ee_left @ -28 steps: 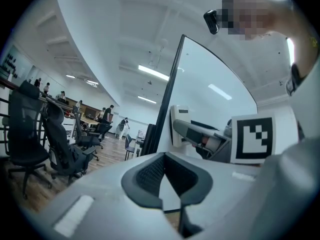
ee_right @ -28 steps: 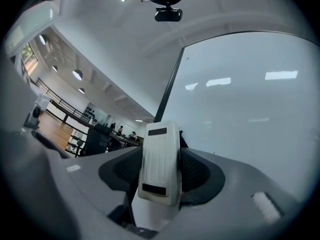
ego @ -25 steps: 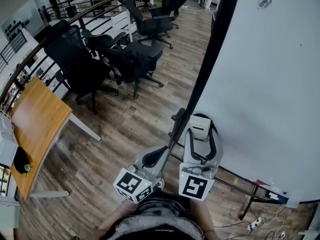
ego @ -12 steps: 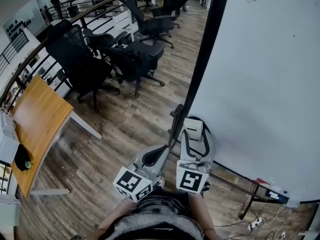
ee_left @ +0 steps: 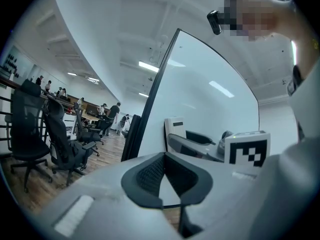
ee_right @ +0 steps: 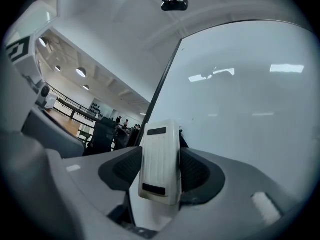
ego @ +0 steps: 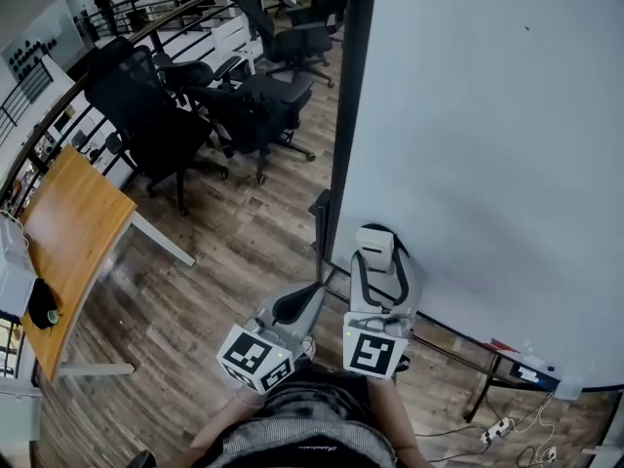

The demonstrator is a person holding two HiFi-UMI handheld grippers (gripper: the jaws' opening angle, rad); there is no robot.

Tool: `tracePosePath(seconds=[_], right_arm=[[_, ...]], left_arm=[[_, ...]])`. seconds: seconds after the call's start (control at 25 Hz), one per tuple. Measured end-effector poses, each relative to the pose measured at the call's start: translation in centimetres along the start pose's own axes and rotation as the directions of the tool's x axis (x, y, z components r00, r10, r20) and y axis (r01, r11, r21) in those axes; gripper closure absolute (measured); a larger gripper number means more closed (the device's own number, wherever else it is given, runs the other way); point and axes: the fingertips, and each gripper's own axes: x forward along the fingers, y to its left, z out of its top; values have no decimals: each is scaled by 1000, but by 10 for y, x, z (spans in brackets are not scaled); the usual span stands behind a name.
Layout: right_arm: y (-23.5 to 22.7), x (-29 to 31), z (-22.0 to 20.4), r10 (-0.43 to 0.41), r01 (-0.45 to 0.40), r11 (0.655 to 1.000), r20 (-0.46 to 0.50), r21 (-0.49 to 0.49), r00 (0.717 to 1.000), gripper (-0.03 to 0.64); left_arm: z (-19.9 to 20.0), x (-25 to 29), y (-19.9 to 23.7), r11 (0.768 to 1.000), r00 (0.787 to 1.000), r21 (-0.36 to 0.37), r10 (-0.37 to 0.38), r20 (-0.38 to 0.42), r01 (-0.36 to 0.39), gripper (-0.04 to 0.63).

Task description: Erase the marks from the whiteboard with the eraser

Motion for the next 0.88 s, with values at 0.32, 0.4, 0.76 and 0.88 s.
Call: tracePosePath(seconds=[0.32,0.4,0.76,0.88], right_arm=[[-39,-36,-3,8,-8,1000,10,2,1000,374],[-49,-44,-6,12,-12,1000,10,3,1000,373],[-97,-85,-17,46,-46,999,4,12,999,373],[-113,-100,-23,51,-51,999,-6,17,999,373]], left_arm=[[-11,20,-45,1000,1000,2,-19,-13,19,592],[-13,27,-59,1000,1000,6,-27,-15,27,592],[-25,61,-122,999,999,-24,-43,-15,42,592],[-31,73,-141,999,999,-30,-44,-13,44,592]])
